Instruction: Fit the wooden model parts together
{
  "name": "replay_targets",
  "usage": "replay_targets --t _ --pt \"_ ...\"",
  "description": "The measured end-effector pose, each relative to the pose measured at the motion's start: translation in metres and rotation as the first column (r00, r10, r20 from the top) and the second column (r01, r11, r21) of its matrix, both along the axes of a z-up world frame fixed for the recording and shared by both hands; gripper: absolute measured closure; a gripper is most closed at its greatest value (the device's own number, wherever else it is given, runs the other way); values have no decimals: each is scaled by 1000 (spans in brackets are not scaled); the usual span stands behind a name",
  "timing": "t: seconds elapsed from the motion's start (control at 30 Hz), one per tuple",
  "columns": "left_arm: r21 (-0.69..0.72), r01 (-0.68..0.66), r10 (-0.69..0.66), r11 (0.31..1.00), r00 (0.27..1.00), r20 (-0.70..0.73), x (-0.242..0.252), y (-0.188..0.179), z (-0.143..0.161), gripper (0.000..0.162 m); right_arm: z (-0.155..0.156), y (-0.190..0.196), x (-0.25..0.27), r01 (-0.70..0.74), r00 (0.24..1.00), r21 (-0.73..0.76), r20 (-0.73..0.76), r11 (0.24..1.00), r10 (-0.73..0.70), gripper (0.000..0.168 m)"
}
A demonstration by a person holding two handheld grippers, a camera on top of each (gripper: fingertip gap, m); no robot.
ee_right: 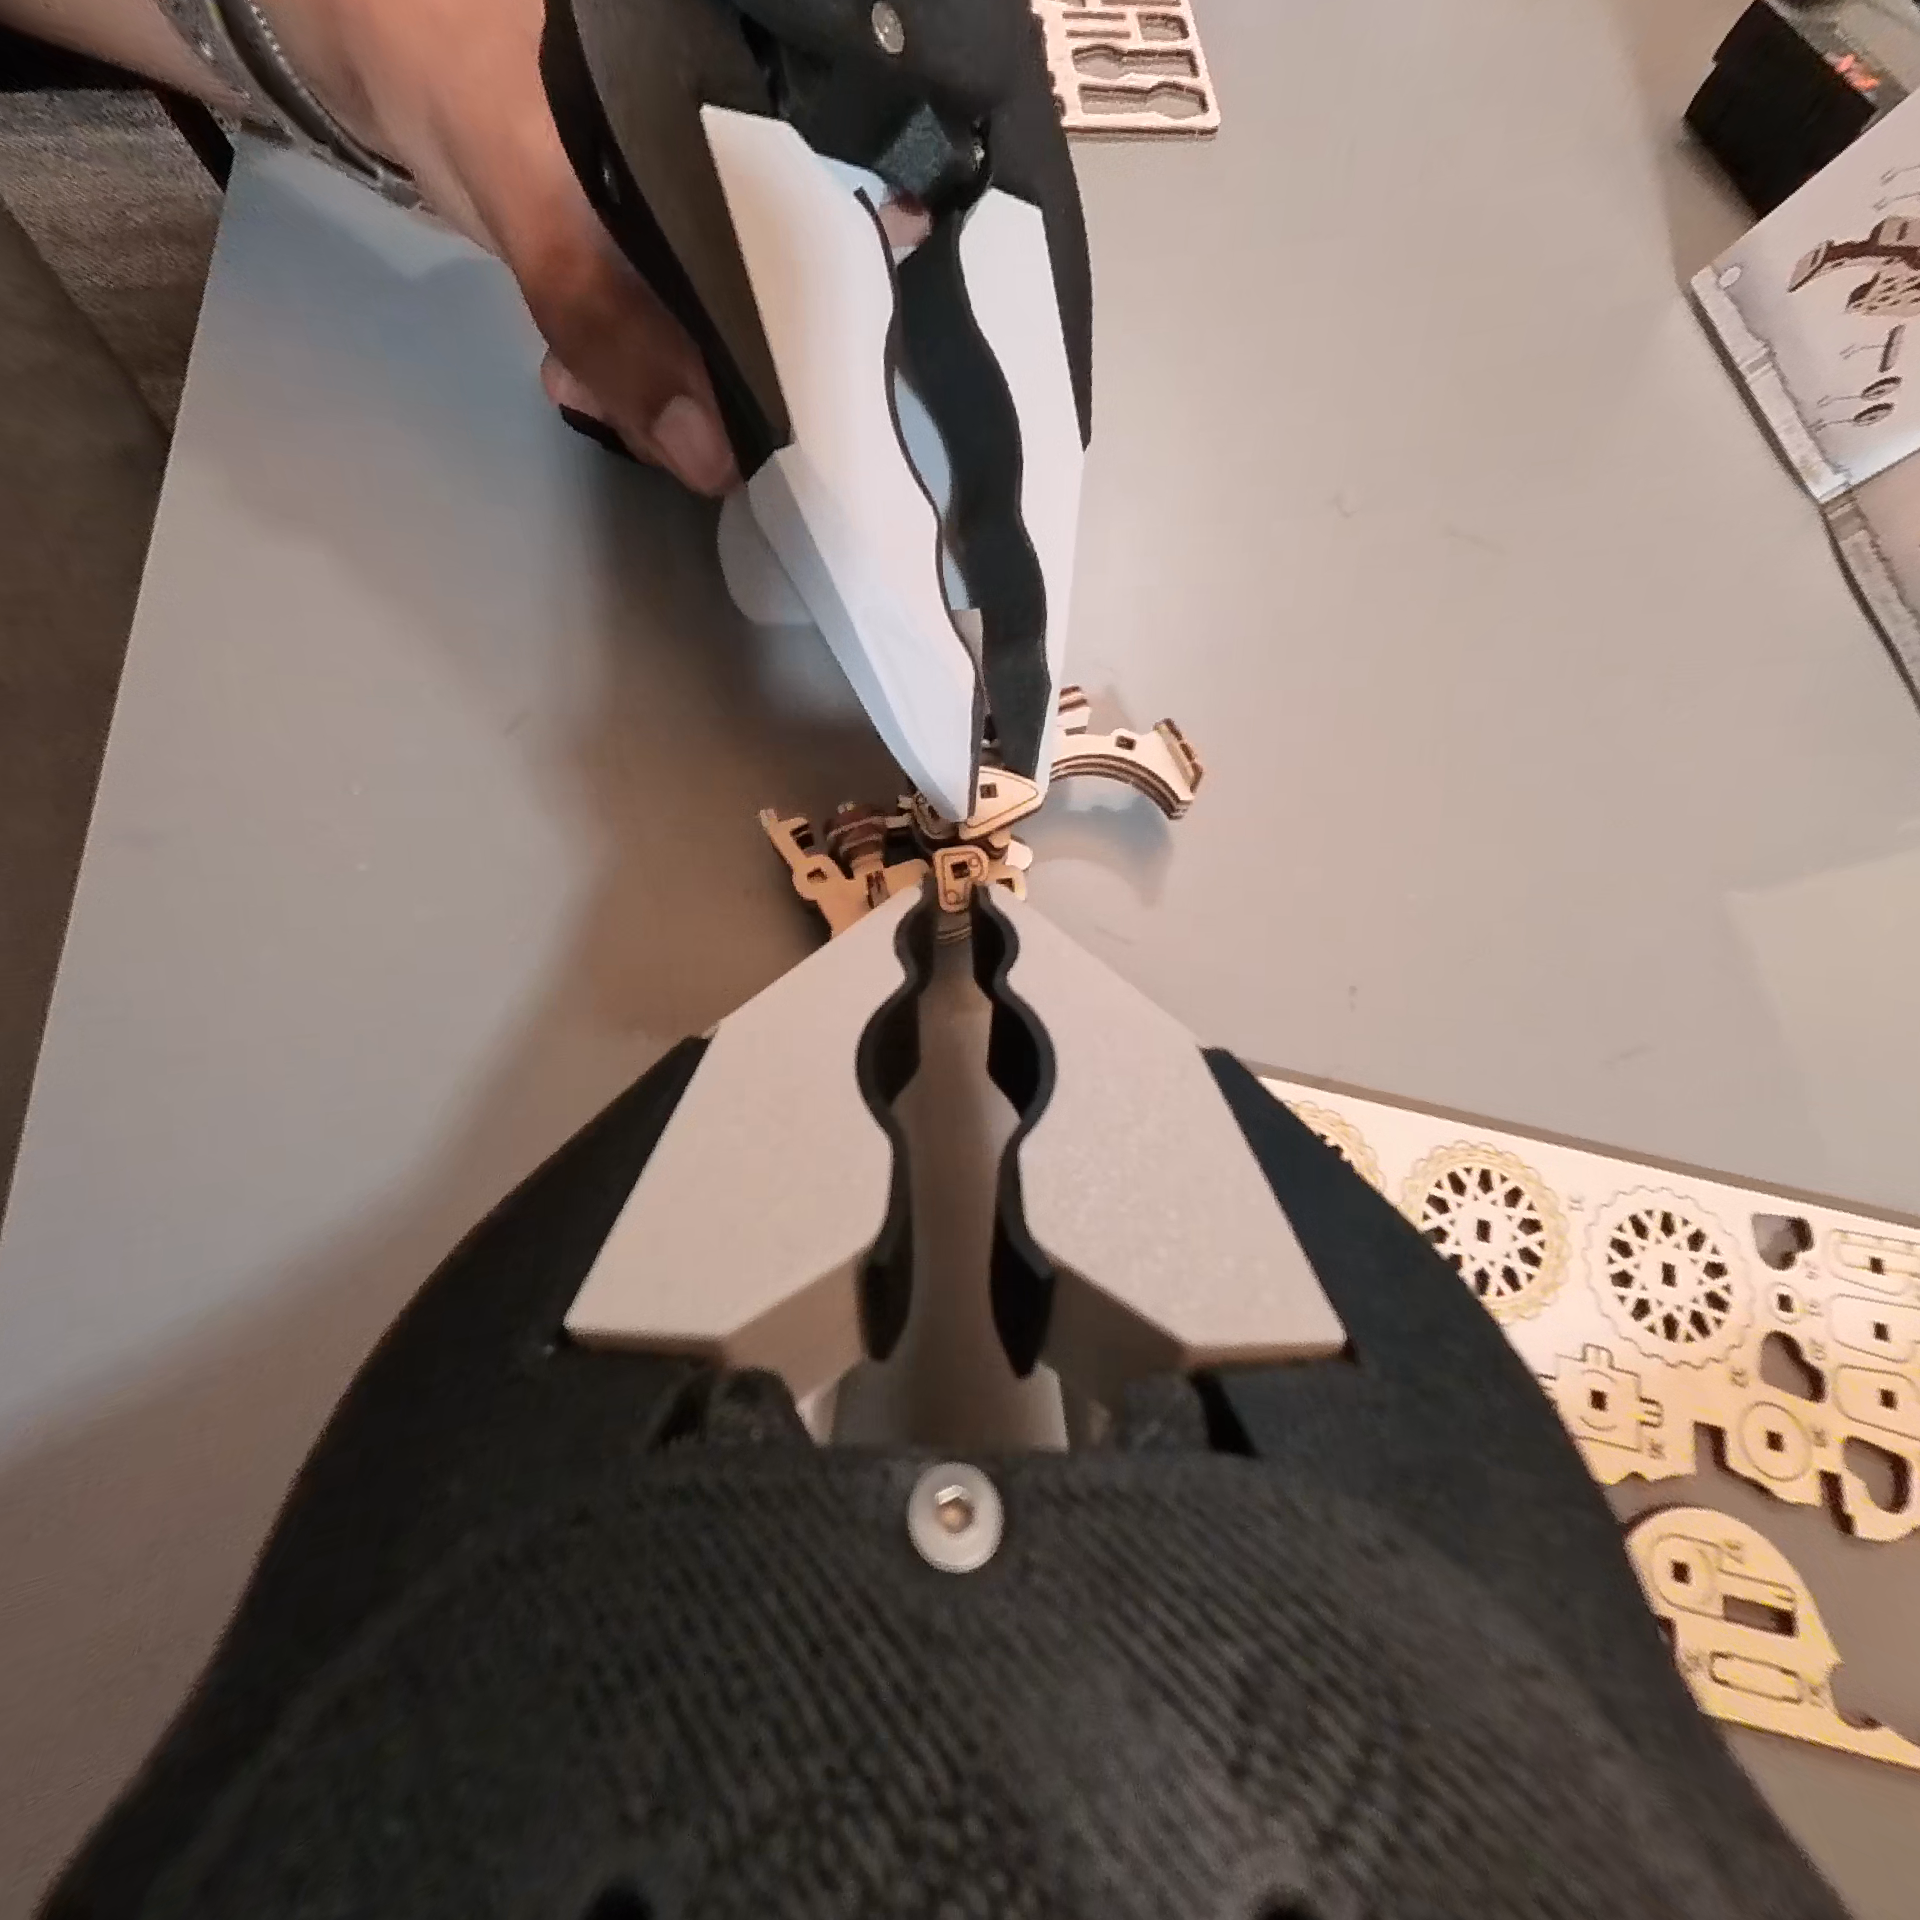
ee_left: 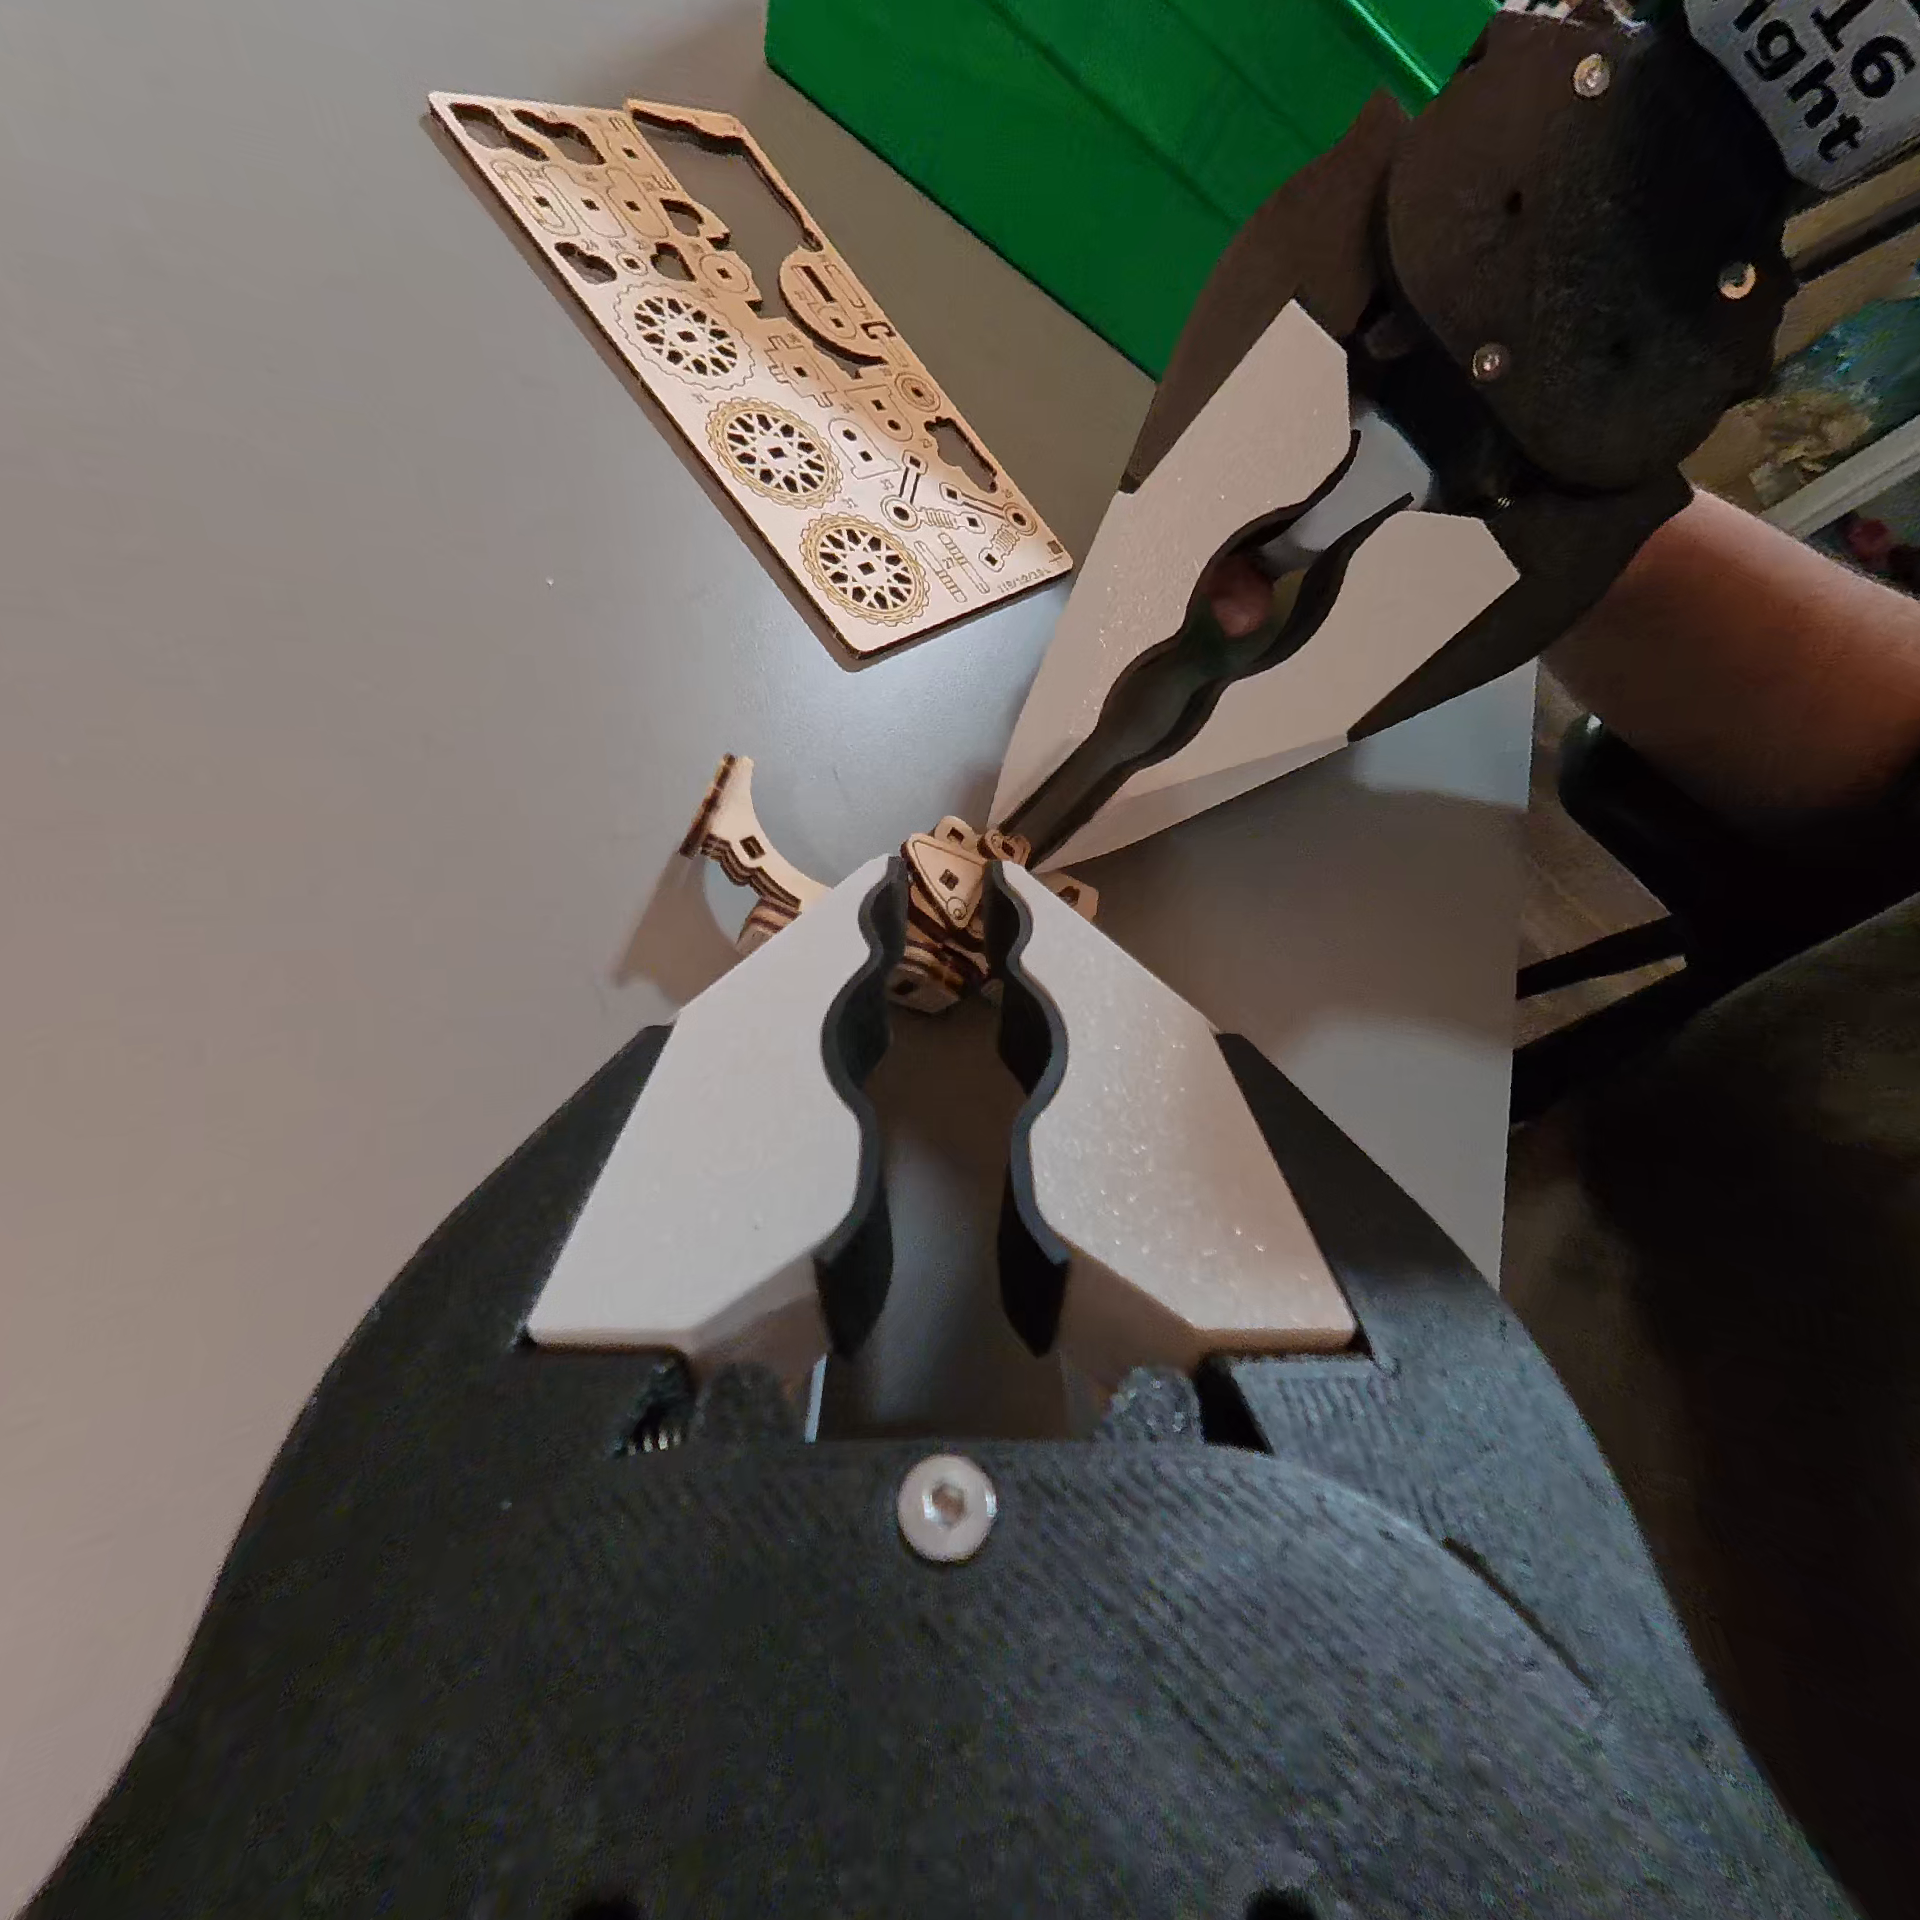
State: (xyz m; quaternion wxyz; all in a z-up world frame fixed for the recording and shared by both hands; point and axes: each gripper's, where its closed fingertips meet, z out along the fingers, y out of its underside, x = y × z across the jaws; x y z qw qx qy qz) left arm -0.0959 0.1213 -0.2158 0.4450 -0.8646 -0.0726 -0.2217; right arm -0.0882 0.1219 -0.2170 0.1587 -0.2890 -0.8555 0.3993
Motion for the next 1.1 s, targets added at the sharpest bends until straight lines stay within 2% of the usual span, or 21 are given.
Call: replay_targets --t 0.3,0.47,0.7,0.9,1.1 --pt "1 33 -33 999 999 20 0 -1 0 147 1 -2 0 -46 998 55 -30 997 47 164" --pt "5 49 -49 999 993 103 1 -1 1 147 0 -2 1 -138 989 79 -35 987 141 164" --pt "6 54 -54 999 986 155 0 -1 2 148 0 -2 1 -237 971 136 10 962 238 163" --pt "6 74 -74 997 976 207 1 -2 2 150 -1 -3 2 -239 970 168 71 956 231 163" --pt "4 100 -100 995 990 95 0 -6 1 149 -1 -4 1 -225 974 199 79 954 213 163"
